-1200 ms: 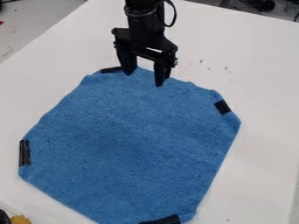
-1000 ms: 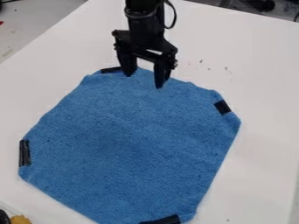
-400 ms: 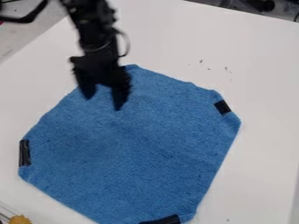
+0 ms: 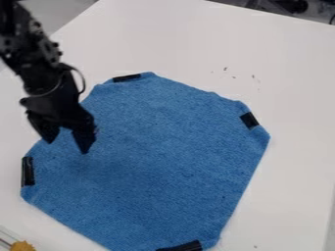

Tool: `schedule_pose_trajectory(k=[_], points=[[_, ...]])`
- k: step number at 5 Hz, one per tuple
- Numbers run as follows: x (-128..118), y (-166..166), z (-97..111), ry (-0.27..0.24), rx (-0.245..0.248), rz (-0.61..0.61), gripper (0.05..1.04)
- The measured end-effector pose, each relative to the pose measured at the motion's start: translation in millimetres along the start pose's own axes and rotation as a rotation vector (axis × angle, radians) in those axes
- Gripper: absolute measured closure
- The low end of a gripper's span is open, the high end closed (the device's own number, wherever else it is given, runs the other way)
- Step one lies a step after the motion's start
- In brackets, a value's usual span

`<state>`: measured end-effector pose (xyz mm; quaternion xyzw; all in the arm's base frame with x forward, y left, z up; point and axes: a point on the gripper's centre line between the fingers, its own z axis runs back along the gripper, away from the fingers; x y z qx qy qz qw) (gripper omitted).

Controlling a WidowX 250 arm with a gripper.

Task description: Fold the cloth from bottom left to top right

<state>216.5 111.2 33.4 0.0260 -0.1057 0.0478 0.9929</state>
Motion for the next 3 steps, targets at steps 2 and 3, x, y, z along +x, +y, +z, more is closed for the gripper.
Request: schedule_pose_trajectory(k=[2,3], points=[[-32.7,32.6,7.4,0.024,0.059,0.034,0.085],[-40.7,41.8,-0.4,0.050,0.069,0.026,0.085]])
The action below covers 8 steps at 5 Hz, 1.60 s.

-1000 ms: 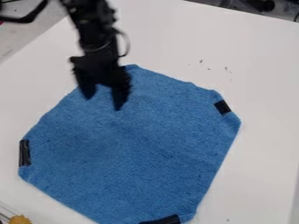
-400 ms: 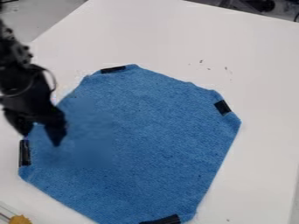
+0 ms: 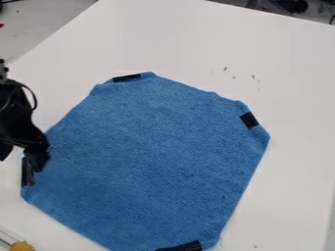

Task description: Fold the cloth from bottom left to top right

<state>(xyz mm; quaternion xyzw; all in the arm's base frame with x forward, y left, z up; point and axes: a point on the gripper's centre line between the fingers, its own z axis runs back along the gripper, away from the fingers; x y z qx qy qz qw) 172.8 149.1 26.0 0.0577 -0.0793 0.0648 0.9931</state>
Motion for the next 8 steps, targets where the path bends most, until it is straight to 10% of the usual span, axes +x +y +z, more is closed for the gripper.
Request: schedule_pose_trajectory(k=[2,5,8], points=[[-6.4,5.2,-20.2,0.014,-0.035,0.004,0.222],[-7.8,0.5,-17.5,0.051,-0.031,0.021,0.894],[53.2,-43.1,60.5,0.134,0.116,-0.005,1.025]])
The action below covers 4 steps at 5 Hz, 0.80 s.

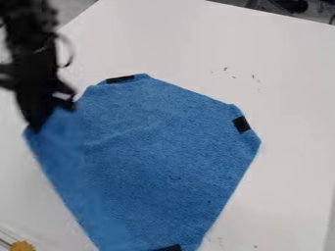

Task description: Fold the cloth from bottom left to top right

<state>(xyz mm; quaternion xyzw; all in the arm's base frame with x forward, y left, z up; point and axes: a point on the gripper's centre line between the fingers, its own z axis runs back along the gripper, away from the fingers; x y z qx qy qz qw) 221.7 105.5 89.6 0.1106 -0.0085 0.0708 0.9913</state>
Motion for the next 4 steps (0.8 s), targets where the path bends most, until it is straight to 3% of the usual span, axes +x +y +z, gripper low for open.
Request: schedule_pose_trajectory(k=[2,4], points=[[46.7,-70.4,-20.9,-0.017,-0.103,-0.072,1.025],[69.0,-122.2,-48.8,-0.100,-0.227,-0.099,1.025]])
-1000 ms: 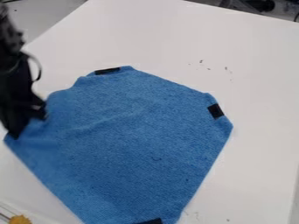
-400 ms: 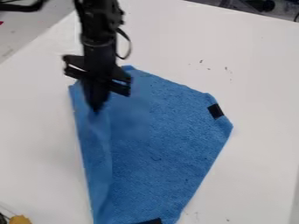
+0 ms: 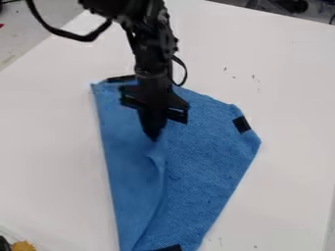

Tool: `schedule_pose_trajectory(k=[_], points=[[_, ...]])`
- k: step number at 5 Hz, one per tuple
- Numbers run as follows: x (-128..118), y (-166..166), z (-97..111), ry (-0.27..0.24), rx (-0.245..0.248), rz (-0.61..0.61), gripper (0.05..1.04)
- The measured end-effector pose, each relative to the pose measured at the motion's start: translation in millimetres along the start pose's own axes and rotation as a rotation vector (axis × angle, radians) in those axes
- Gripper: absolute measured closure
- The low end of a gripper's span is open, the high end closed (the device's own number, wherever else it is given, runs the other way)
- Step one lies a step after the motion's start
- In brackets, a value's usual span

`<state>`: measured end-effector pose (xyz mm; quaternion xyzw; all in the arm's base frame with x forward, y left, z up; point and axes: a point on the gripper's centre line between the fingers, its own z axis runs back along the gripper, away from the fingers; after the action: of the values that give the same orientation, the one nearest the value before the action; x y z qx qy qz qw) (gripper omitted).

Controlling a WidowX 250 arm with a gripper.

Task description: Fold the cloth from bottom left to top right

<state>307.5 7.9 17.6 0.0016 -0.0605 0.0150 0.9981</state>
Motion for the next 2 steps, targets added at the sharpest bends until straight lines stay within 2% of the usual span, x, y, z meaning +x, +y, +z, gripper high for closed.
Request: schedule_pose_trajectory(k=[1,2], points=[[4.7,-4.2,-6.9,-0.020,-0.004,-0.017,1.009],[12.6,-8.9,-2.8,-0.041,-0.010,-0.022,0.869]])
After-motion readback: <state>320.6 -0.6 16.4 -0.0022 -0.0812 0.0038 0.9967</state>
